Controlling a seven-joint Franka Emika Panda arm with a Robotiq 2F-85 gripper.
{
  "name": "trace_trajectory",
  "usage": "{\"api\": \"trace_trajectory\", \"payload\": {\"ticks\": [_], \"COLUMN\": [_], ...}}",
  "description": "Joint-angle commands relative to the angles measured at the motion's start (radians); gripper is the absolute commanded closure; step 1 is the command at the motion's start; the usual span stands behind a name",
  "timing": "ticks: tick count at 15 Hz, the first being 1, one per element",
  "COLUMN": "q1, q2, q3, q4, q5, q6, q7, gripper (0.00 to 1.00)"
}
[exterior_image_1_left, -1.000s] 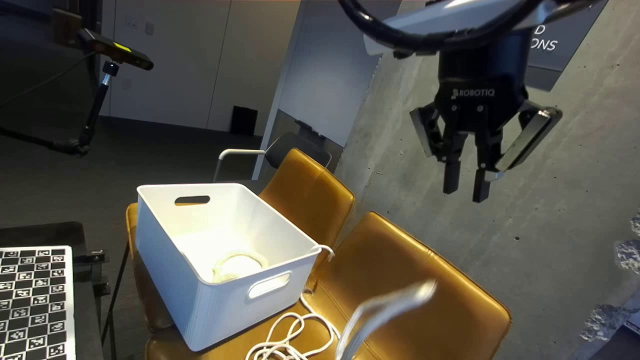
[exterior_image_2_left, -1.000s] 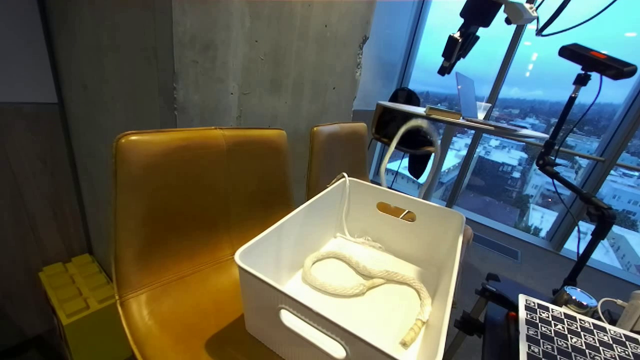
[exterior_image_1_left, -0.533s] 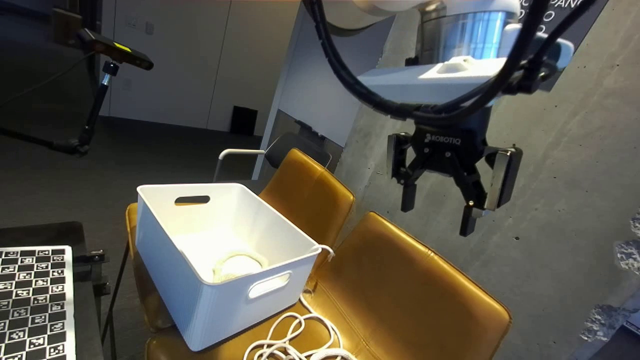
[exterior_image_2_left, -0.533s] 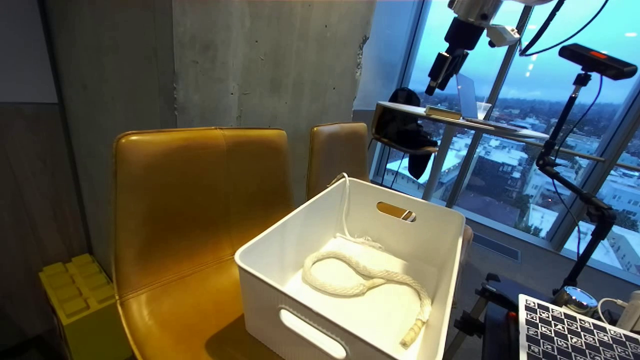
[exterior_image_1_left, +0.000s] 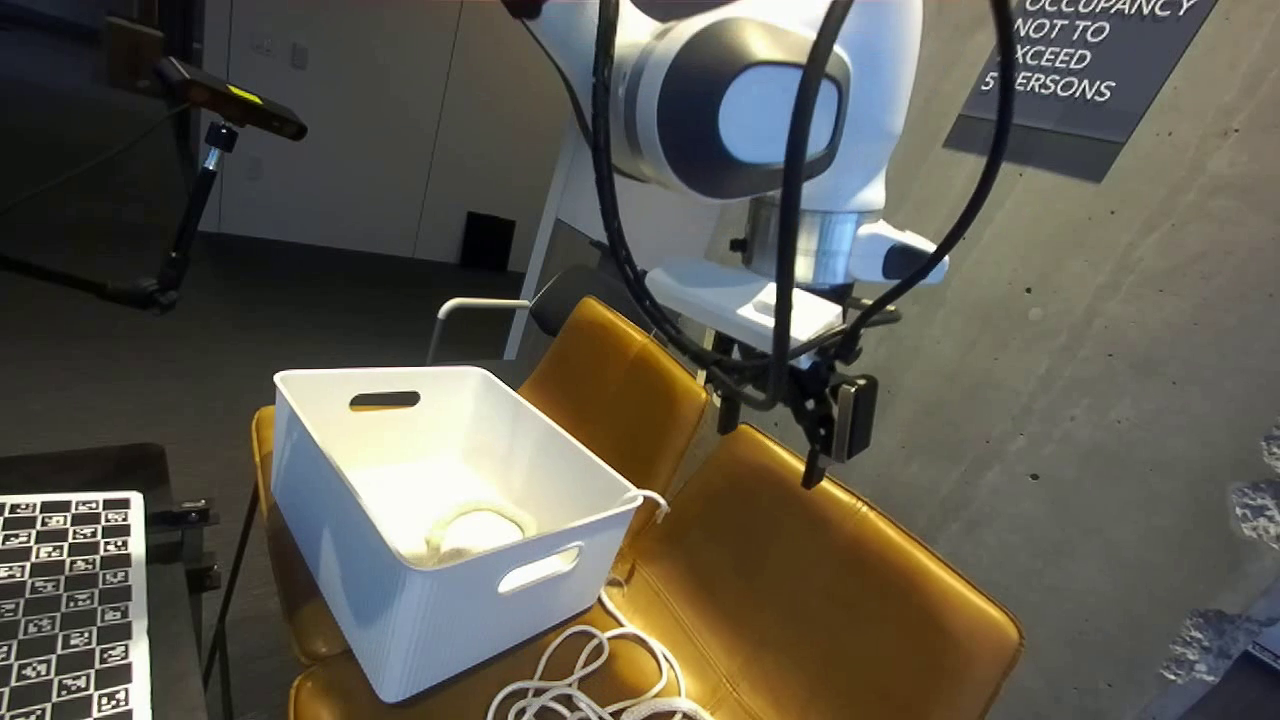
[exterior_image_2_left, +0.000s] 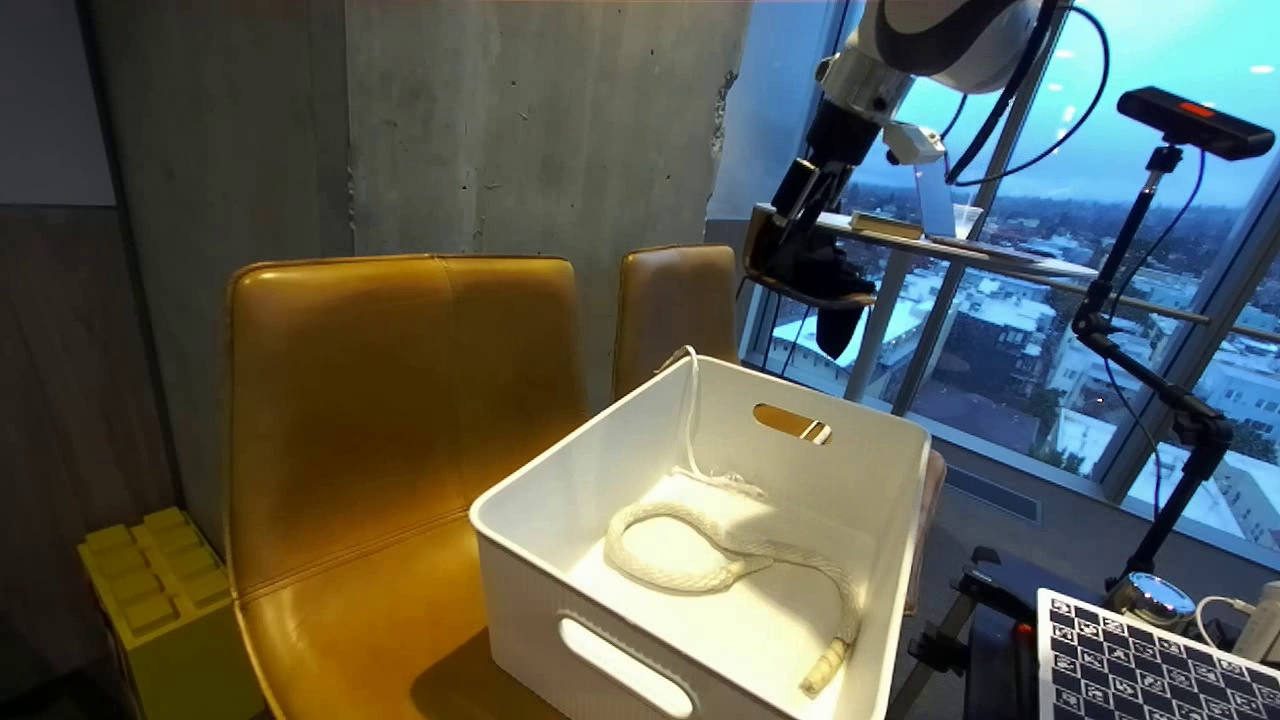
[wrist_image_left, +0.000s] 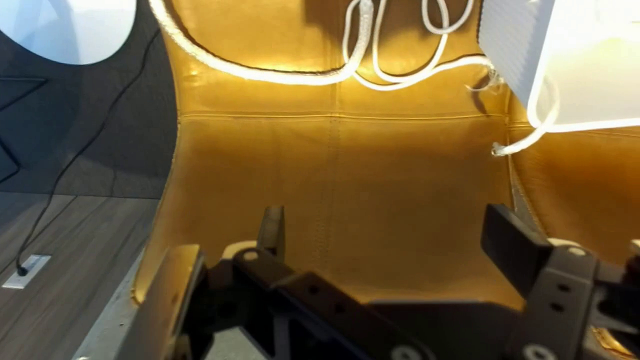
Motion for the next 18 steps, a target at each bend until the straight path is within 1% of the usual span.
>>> {"api": "trace_trajectory", "payload": {"ticks": [1, 7, 12, 14, 18], "q1": [-0.013, -0.020, -0.017, -0.015, 0.004], "q2": [0.120, 0.275, 0.376, 0.399, 0.407], "q3": [0.039, 0.091, 0.114, 0.122, 0.133], "q4": [0.092, 0.208, 0.304, 0.317, 0.299], "q5": [0.073, 0.151, 0.194, 0.206, 0.221], "q6": [0.029, -0.010, -0.023, -0.029, -0.025], "q7": [0.005, 0.048, 0.105, 0.130, 0.196], "gripper": [0.00, 0.00, 0.00, 0.00, 0.01]}}
